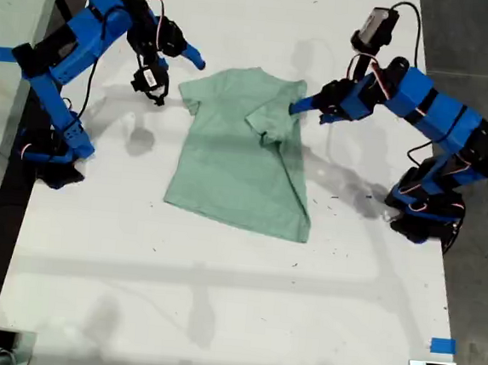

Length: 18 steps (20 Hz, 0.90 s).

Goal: Fold tshirt

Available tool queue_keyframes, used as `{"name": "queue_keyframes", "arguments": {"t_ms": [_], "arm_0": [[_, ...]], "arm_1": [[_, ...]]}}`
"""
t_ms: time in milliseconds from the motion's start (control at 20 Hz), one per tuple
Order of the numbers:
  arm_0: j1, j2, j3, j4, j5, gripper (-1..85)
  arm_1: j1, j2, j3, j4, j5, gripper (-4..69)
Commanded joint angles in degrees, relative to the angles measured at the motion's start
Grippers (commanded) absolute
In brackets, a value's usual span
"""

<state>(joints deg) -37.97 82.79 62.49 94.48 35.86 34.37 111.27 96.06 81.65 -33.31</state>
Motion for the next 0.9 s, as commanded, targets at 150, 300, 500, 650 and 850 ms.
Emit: {"name": "queue_keyframes", "arguments": {"t_ms": [150,300,500,650,850], "arm_0": [[-2.11,-7.12,-2.37,-2.81,2.99,32.8],[-4.04,-14.41,-2.11,-6.94,4.92,33.0],[-7.12,-24.35,-2.81,-12.57,7.47,32.9],[-9.05,-31.2,-4.75,-14.94,7.91,32.7],[-10.2,-40.34,-12.92,-12.3,8.09,26.0]], "arm_1": [[-1.41,3.43,0.26,-0.7,1.23,29.4],[-2.46,4.13,0.53,-0.62,1.93,29.4],[-3.96,7.12,2.55,0.0,3.52,29.4],[-4.31,10.99,5.45,0.26,4.57,29.3],[-4.13,14.85,8.61,0.44,5.19,29.1]]}}
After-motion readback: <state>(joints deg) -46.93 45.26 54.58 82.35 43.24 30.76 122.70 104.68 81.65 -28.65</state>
